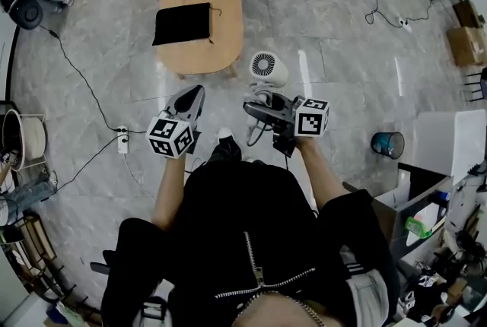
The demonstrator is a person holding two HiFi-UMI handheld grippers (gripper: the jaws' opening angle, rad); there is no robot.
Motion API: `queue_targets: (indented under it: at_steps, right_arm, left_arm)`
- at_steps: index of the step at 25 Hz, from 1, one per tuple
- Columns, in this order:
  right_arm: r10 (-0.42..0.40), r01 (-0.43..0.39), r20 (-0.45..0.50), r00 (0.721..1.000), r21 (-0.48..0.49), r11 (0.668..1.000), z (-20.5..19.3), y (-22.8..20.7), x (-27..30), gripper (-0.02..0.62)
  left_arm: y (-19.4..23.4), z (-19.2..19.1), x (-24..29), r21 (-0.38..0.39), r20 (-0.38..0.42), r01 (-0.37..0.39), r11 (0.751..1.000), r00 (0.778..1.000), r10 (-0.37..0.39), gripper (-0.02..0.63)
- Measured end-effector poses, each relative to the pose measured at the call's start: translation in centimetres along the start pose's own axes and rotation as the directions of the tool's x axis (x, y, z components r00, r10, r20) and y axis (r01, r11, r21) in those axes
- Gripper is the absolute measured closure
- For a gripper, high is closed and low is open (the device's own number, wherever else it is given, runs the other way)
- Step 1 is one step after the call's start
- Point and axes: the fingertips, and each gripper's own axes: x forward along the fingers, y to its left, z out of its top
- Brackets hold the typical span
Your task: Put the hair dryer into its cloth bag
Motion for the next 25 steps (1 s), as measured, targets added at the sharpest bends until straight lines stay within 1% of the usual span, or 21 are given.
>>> queue_targets:
  at_steps: [8,12,19,25]
  right_arm:
    - [-0.005,0.005,0.01,1.0,-0.005,1.0,3.3,-2.0,3.4,0.345]
    - [-0.009,0.009,0.007,1.0,-0.007,1.0,3.9,-3.2,4.5,0.345]
    - [-0.017,0.017,0.014,1.0,-0.013,1.0,5.9,-4.2,7.0,0.345]
    - [-0.04,0.04,0.007,0.999,-0.006,0.999,6.7,-4.7,7.4,0.345]
  left_arm:
    - [3.8,1.9,2.7,0.003,-0.003,0.03,1.0,1.0,-0.03,0.592]
    - [5.3,2.0,3.3,-0.006,-0.015,0.035,0.999,0.999,-0.035,0.592]
    - [8.5,3.4,4.2,-0.006,-0.02,0.041,0.999,0.999,-0.042,0.592]
    - [9.4,3.4,5.5,-0.018,-0.035,0.053,0.998,0.998,-0.053,0.592]
